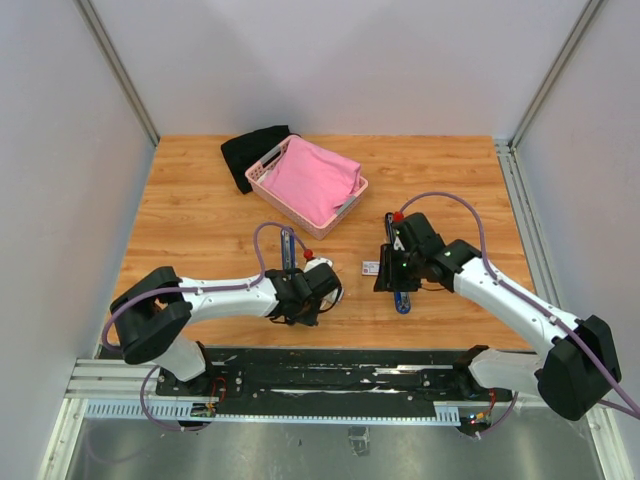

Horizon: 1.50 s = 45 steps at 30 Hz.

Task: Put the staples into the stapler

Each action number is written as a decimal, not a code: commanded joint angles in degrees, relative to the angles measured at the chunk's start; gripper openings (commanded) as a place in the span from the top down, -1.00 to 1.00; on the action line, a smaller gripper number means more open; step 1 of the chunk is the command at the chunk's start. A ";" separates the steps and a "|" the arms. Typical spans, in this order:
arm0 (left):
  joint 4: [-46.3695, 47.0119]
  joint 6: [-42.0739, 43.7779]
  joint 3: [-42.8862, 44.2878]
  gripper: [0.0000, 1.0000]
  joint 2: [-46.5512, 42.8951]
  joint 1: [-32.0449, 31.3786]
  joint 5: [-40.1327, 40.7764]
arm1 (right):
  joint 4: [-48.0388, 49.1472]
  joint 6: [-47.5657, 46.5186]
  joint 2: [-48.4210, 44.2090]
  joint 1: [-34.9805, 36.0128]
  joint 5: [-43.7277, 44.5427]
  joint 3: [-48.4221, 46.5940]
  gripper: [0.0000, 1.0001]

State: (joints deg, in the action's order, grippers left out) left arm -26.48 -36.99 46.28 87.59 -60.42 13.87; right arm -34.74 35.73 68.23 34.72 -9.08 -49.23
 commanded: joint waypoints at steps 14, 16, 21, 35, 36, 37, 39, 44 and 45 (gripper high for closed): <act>4.92 -0.23 7.43 0.64 -17.11 11.92 -19.75 | 21.68 0.73 -6.87 -9.54 -34.10 -4.09 -0.10; 6.85 -1.11 7.50 0.64 -19.70 13.55 -23.73 | 29.17 4.34 -7.73 -10.35 -37.06 -2.54 -0.18; 12.46 -5.52 6.78 0.64 -24.84 17.25 -33.01 | 39.18 10.60 -8.55 -12.25 -40.46 0.18 -0.29; 33.41 -19.25 2.36 0.61 -30.64 20.76 -48.33 | 62.57 24.37 -4.19 -11.59 -50.68 0.71 -0.44; 33.90 -19.26 2.45 0.61 -30.59 20.76 -48.66 | 64.32 25.66 -3.75 -11.38 -51.23 0.86 -0.44; 34.24 -19.21 2.58 0.61 -30.56 20.70 -48.87 | 65.56 26.65 -3.46 -11.16 -51.63 1.01 -0.45; 34.83 -19.25 2.59 0.60 -30.34 20.70 -49.38 | 66.80 27.67 -3.00 -10.65 -51.88 0.91 -0.45; 36.98 -20.36 2.22 0.60 -30.05 20.69 -50.21 | 68.06 28.70 -1.84 -9.36 -53.28 -0.15 -0.34; 36.94 -20.33 2.31 0.61 -29.95 20.73 -50.17 | 69.18 29.34 -1.70 -9.13 -53.76 -0.09 -0.26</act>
State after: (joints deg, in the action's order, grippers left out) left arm 6.81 -56.29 49.04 57.69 -39.92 -34.02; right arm 28.18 61.71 65.93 24.23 -59.57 -48.95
